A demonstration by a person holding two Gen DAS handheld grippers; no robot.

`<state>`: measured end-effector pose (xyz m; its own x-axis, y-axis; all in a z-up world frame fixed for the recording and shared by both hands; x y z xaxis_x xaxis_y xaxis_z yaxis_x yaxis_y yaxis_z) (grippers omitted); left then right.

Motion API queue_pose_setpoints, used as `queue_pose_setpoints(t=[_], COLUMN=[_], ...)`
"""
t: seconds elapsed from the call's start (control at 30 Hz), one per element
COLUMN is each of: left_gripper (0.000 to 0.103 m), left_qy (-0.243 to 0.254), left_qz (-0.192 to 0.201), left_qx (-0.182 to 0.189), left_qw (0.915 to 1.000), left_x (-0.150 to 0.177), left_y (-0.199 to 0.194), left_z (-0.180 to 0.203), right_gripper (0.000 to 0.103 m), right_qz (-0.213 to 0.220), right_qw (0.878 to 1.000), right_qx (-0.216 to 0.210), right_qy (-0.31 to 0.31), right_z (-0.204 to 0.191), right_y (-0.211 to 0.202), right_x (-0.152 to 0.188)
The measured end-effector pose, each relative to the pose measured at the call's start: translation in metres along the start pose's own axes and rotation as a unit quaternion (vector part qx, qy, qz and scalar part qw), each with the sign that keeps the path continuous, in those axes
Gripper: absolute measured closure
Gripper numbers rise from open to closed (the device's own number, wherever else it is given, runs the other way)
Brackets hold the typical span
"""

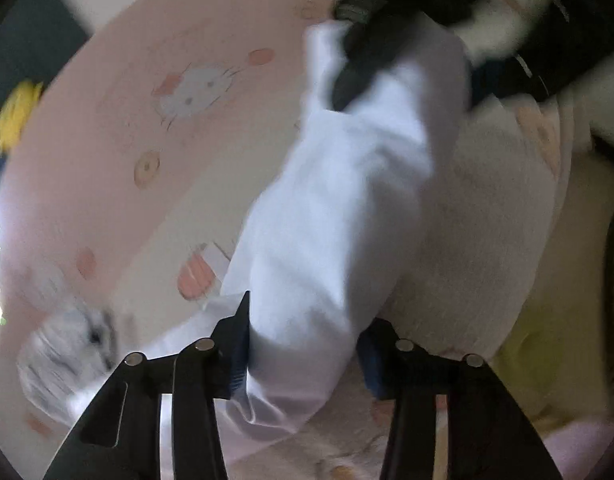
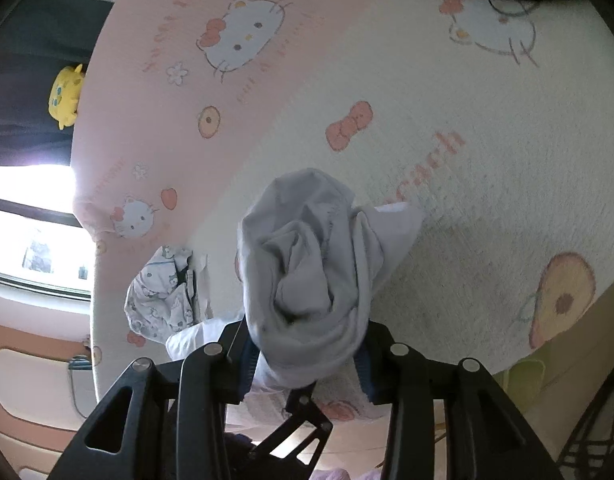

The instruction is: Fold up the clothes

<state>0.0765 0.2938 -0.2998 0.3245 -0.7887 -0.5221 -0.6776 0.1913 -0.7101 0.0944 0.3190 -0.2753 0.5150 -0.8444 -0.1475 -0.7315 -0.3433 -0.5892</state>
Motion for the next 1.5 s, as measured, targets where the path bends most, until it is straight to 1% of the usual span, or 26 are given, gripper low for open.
queue_pose_setpoints(t=[0.03,0.1,0.2,0.33,0.43,0.57,0.63,0.67,0.7,0.77,0.83,0.87,0.97,1.03,1.1,1.17,1.23,1.3,1.37,1.4,1.47,1.5], left_gripper=[0.063,0.063,0.063,0.063,0.063,0.062,0.062,0.061,0.061,0.060,0.059,0.059,0.059,0.059,0.059,0.059,0.059,0.059,0.059,0.059,0.060,0.063], left_qy=[-0.016,-0.032,-0.046,-0.042,-0.044,-0.055,-0.058,-0.056,-0.054,-0.053,-0.071,-0.086,-0.136,-0.161,-0.189,-0.208,-0.219,-0.242,-0.269,-0.286,-0.310,-0.320], left_qz=[-0.007,-0.015,-0.021,-0.011,-0.005,0.004,0.010,0.014,0.017,0.018,0.009,0.002,-0.015,-0.014,0.001,0.011,0.013,0.012,0.006,-0.002,-0.012,-0.020], left_qx=[0.016,0.029,0.039,0.029,0.025,0.029,0.030,0.028,0.025,0.024,0.040,0.054,0.102,0.129,0.147,0.154,0.139,0.139,0.142,0.147,0.164,0.175], left_qw=[0.9997,0.9990,0.9980,0.9986,0.9987,0.9981,0.9978,0.9979,0.9981,0.9981,0.9966,0.9948,0.9852,0.9784,0.9710,0.9658,0.9656,0.9603,0.9526,0.9469,0.9362,0.9307], left_x=[0.000,0.000,-0.001,0.001,0.002,0.004,0.004,0.002,0.002,0.001,0.000,0.000,0.007,0.009,0.011,0.013,0.011,0.013,0.017,0.018,0.018,0.018], left_y=[0.001,0.001,0.001,-0.001,-0.002,-0.004,-0.001,0.000,-0.001,-0.003,-0.008,-0.011,-0.031,-0.041,-0.053,-0.061,-0.057,-0.053,-0.047,-0.041,-0.034,-0.029], left_z=[-0.002,-0.004,-0.006,-0.003,-0.003,-0.005,-0.007,-0.005,-0.004,-0.005,-0.011,-0.013,-0.025,-0.033,-0.045,-0.055,-0.072,-0.084,-0.095,-0.099,-0.102,-0.100], right_gripper=[0.058,0.040,0.038,0.034,0.032,0.033,0.044,0.055,0.060,0.061,0.062,0.062,0.062,0.062,0.062,0.062,0.062,0.062,0.062,0.062,0.062,0.062], right_qz=[0.002,0.001,-0.003,-0.004,0.008,0.042,0.052,0.056,0.059,0.065,0.069,0.071,0.079,0.078,0.076,0.075,0.072,0.071,0.073,0.073,0.073,0.073], right_qw=[1.000,1.000,0.999,0.999,0.999,0.998,0.999,0.998,0.998,0.994,0.988,0.985,0.978,0.975,0.973,0.971,0.969,0.966,0.963,0.962,0.959,0.958], right_qx=[0.000,-0.003,-0.013,-0.019,-0.011,-0.012,-0.001,0.009,0.021,0.045,0.070,0.078,0.077,0.076,0.075,0.076,0.082,0.088,0.091,0.093,0.096,0.096], right_qy=[0.003,0.013,0.032,0.048,0.049,0.041,0.016,-0.003,-0.025,-0.069,-0.119,-0.140,-0.179,-0.192,-0.204,-0.212,-0.222,-0.233,-0.242,-0.246,-0.255,-0.258], right_z=[0.003,0.007,0.013,0.019,0.023,0.024,0.021,0.018,0.013,0.003,-0.011,-0.018,-0.038,-0.048,-0.055,-0.059,-0.060,-0.061,-0.061,-0.063,-0.067,-0.069], right_y=[0.001,0.004,0.011,0.022,0.028,0.032,0.033,0.033,0.031,0.028,0.026,0.025,0.022,0.020,0.018,0.015,0.013,0.014,0.009,0.009,0.009,0.009], right_x=[0.001,0.005,0.014,0.018,0.012,0.002,0.001,0.000,0.001,0.001,0.002,0.002,-0.003,-0.004,-0.004,-0.001,0.003,0.007,0.008,0.009,0.011,0.012])
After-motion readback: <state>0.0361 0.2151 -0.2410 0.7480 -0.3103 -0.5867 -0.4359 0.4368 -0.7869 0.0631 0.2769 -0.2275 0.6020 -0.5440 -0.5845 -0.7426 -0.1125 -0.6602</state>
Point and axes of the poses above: each gripper's, at about its wrist camera, not at the fingertips, and y roughly the way its jaws point, z to its right, x to its underside, the point moved 10 cm from there along y, roughly the way its jaws point, and after that the axes turned 6 degrees about -x, right-handed, at the moved point
